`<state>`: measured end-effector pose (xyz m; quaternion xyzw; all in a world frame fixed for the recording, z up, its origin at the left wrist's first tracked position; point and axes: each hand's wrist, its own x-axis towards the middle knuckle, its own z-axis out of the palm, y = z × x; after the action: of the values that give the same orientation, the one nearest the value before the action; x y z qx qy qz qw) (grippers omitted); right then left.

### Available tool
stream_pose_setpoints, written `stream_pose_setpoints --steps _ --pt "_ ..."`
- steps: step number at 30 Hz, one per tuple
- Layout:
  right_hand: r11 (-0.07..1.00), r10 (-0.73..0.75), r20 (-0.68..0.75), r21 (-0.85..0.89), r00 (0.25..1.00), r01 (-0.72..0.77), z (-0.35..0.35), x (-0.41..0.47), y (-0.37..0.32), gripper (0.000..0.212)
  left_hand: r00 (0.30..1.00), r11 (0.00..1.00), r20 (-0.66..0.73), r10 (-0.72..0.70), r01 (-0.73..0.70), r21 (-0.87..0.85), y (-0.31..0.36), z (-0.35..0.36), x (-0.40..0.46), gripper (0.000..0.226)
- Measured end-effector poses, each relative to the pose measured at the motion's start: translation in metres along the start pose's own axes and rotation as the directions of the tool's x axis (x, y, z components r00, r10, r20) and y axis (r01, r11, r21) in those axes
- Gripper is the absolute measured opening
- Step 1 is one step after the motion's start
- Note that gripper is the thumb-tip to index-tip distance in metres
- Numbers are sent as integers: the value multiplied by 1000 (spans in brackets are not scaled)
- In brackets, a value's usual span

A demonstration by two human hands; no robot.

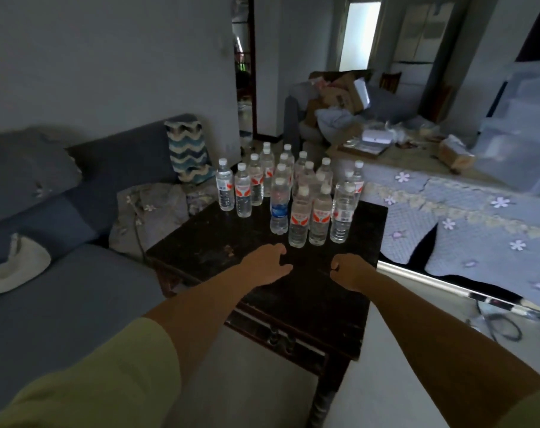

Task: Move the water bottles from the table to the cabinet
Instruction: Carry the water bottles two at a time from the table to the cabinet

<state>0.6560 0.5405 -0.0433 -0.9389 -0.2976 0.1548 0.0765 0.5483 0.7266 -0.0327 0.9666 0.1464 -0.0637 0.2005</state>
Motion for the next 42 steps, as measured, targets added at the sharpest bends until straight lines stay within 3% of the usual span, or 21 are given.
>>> stream_pose_setpoints --steps 10,15,19,21,24,28,31,36,42 --pt "999 11 40 50 999 -13 -25 159 58 37 999 968 23 -43 48 -247 -14 -3 163 46" --pt "961 157 45 222 987 -163 -19 209 98 38 995 923 47 -88 99 -373 -27 19 217 55" --pt "788 325 5 551 946 -274 -5 235 118 66 995 834 -6 -95 77 -546 -28 32 247 64" --pt "673 333 -35 709 942 -211 4 249 120 80 992 745 -43 -118 59 -665 -24 40 263 66" --pt "532 324 -107 842 940 -88 17 264 119 84 976 651 -116 -182 32 -758 -21 58 283 73" --pt "469 341 -186 883 922 5 22 286 118 80 951 592 -151 -271 40 -805 -26 81 301 86" --pt "481 370 -197 877 908 -5 26 300 118 86 957 586 -133 -259 46 -809 -29 88 309 89" --pt "485 453 -224 874 863 -28 28 318 117 76 943 553 -127 -307 69 -830 -35 96 319 79" --pt "516 474 -219 854 853 -68 28 311 120 72 937 587 -91 -337 134 -799 -42 94 319 71"
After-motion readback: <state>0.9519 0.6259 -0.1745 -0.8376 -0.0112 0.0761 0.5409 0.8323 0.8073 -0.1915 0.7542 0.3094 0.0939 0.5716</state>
